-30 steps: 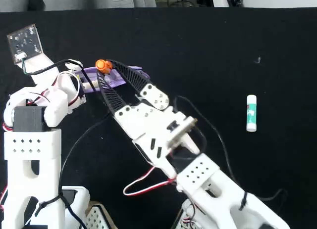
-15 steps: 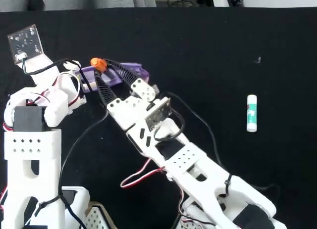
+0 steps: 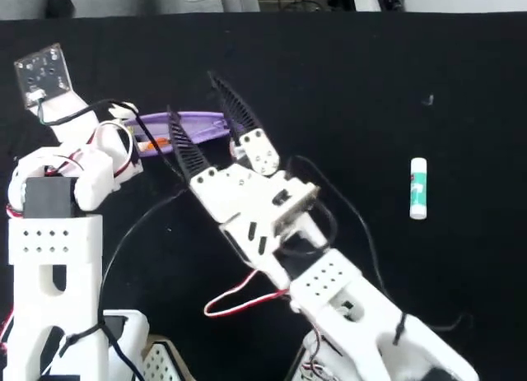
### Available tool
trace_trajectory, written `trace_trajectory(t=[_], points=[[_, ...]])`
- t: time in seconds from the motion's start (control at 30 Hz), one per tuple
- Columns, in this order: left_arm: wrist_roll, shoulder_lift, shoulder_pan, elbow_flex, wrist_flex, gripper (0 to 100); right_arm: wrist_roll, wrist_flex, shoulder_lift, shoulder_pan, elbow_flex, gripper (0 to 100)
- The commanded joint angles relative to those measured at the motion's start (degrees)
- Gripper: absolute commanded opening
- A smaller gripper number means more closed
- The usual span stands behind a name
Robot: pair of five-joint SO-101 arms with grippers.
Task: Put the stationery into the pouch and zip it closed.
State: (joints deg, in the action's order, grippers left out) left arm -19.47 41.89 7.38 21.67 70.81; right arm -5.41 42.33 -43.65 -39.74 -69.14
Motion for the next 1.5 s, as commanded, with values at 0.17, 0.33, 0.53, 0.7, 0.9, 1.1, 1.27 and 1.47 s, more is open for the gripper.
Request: trace_trajectory(t=[0.17,0.33,0.53,0.7,0.9,1.1,1.27,1.47], points=[[-0.8,1.1,11.0,-0.4,-4.6,3,-0.1,-41.3,-13.0,6.0,16.2,20.5],[-0.8,1.0,12.4,5.7,-11.0,3,-0.2,-59.7,-14.9,7.0,24.1,20.5],[-0.8,1.0,13.8,7.5,-13.3,3,-1.0,-71.8,-14.5,6.9,23.5,20.5],[-0.8,1.0,16.0,7.9,-13.5,3,-7.9,-72.7,-14.4,6.7,15.7,20.5],[-0.8,1.0,16.0,8.0,-13.5,3,-8.6,-72.6,-11.0,6.8,9.9,20.5],[-0.8,1.0,16.0,8.0,-13.2,3,-8.7,-73.5,3.9,6.8,16.2,20.4],[-0.8,1.1,16.0,8.9,-13.3,3,-10.4,-79.9,19.5,6.8,26.5,20.4],[-0.8,1.1,16.0,8.9,-13.5,3,-13.5,-87.2,32.9,6.9,36.6,20.4]])
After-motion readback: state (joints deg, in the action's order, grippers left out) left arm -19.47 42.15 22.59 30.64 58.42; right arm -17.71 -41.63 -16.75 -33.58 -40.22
